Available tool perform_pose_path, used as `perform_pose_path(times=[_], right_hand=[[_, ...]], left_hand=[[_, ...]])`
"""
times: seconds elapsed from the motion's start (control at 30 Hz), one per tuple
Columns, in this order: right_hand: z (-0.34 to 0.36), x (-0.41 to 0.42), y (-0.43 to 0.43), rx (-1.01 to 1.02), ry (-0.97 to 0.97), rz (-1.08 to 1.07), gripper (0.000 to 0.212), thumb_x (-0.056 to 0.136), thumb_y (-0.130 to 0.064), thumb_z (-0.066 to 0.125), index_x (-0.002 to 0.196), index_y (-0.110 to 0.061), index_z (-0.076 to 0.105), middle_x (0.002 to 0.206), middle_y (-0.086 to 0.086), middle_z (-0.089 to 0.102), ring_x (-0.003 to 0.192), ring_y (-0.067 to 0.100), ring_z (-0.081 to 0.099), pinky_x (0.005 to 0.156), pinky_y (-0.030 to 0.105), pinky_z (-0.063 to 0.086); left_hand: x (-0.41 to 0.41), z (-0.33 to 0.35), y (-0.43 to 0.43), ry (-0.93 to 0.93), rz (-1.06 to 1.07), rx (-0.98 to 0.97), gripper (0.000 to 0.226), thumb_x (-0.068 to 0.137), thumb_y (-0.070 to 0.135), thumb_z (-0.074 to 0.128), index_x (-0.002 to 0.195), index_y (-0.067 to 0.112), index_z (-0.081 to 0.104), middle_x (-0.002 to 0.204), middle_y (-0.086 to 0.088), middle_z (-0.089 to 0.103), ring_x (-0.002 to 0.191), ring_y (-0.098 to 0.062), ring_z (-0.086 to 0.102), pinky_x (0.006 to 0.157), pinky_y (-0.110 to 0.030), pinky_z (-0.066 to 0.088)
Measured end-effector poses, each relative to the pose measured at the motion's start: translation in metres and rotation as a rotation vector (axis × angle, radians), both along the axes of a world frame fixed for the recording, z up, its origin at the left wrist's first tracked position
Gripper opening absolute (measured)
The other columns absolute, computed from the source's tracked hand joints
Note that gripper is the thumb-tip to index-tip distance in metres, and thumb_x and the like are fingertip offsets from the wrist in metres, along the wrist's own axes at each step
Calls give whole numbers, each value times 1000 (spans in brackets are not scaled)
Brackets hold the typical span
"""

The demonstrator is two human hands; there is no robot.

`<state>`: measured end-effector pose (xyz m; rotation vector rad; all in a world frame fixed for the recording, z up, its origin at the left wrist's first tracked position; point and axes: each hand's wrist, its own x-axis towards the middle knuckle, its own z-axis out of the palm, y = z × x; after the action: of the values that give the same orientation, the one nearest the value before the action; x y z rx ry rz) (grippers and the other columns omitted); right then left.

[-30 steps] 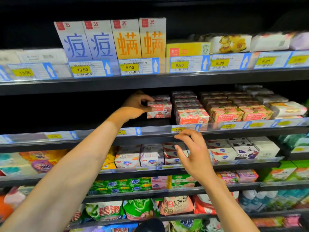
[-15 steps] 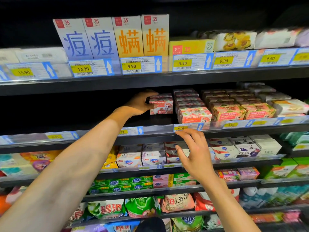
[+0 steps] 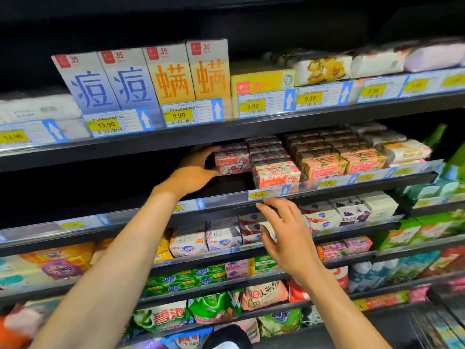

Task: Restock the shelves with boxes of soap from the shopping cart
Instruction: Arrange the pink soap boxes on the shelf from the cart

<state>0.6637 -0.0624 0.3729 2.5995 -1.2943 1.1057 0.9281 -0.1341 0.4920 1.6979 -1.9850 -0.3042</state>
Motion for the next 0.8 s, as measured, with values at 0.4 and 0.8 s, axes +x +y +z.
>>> perform_pose_path(times=[0.4,0.8], right_hand=[[4,-136,76,240,170,-384,63,94,-40,60,148,-10,48,150,12,49,139,33,44,117,49,37],[-37,-343,193,484,84,-941,66,92,-47,62,146,-11,50,147,10,51,137,30,43,118,46,38]], left_hand=[[-146,-55,113,-258,-291,-245,53,94,37,54,143,15,52,148,-5,49,139,-25,43,119,-44,32],[-388,-126,120,-364,-722,-28,60,89,44,52,140,13,55,145,-12,52,134,-33,48,114,-48,36]])
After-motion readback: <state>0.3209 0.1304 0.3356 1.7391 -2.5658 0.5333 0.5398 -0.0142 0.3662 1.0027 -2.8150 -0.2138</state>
